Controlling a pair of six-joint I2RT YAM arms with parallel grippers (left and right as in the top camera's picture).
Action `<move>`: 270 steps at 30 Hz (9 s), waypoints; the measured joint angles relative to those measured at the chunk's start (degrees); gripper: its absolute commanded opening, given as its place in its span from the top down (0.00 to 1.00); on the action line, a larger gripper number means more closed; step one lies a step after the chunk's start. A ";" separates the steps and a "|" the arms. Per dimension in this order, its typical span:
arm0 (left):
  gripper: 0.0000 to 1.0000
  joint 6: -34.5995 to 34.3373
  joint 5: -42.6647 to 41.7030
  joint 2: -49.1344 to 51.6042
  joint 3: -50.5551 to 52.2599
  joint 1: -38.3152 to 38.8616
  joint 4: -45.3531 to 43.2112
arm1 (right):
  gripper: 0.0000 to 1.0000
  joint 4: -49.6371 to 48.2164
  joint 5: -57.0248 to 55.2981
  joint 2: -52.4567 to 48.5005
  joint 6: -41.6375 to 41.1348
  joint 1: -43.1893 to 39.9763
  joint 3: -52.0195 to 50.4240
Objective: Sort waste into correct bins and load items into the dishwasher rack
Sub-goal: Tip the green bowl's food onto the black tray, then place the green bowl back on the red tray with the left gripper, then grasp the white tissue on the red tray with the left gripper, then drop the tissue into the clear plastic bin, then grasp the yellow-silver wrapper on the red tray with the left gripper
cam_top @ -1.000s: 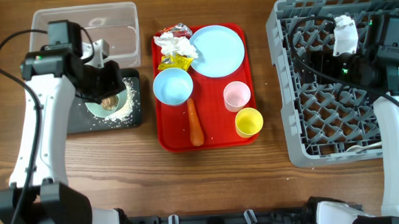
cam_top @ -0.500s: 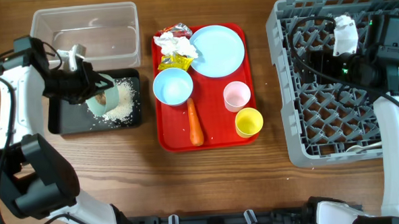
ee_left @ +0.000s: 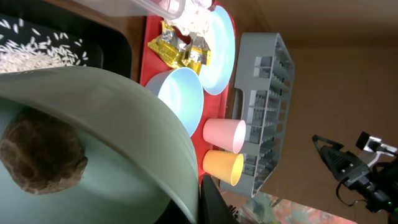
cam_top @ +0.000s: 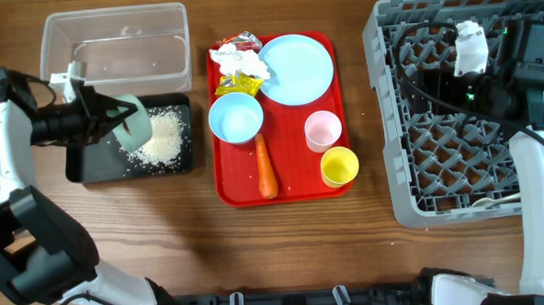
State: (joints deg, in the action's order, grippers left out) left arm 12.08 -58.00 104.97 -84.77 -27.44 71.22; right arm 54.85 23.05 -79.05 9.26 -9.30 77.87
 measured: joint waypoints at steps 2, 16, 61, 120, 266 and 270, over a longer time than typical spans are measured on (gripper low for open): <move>0.96 0.81 -0.63 0.87 0.00 -1.38 0.02 | 0.10 0.00 0.00 0.00 0.00 0.00 0.00; 0.96 12.41 -14.75 13.77 0.00 -4.98 2.64 | 0.10 0.02 -0.02 0.00 0.00 0.00 0.00; 0.96 -20.57 50.27 -9.16 7.72 59.39 -5.05 | 0.10 0.57 -0.20 -0.02 -0.02 0.00 0.00; 0.20 -29.16 55.78 -8.94 22.03 70.53 -27.06 | 0.10 1.31 -0.20 -0.02 -0.17 0.00 0.00; 0.96 -13.88 53.57 26.10 -35.01 46.36 -8.98 | 0.10 2.43 -1.09 -0.04 -0.20 0.00 0.00; 0.96 -14.82 53.62 17.07 -35.01 46.36 -10.29 | 0.10 2.43 -1.09 -0.04 -0.20 0.00 0.00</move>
State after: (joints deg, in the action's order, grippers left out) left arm -2.74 -4.38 122.04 -119.79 18.92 60.93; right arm 57.28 21.96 -79.09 9.06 -9.30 77.87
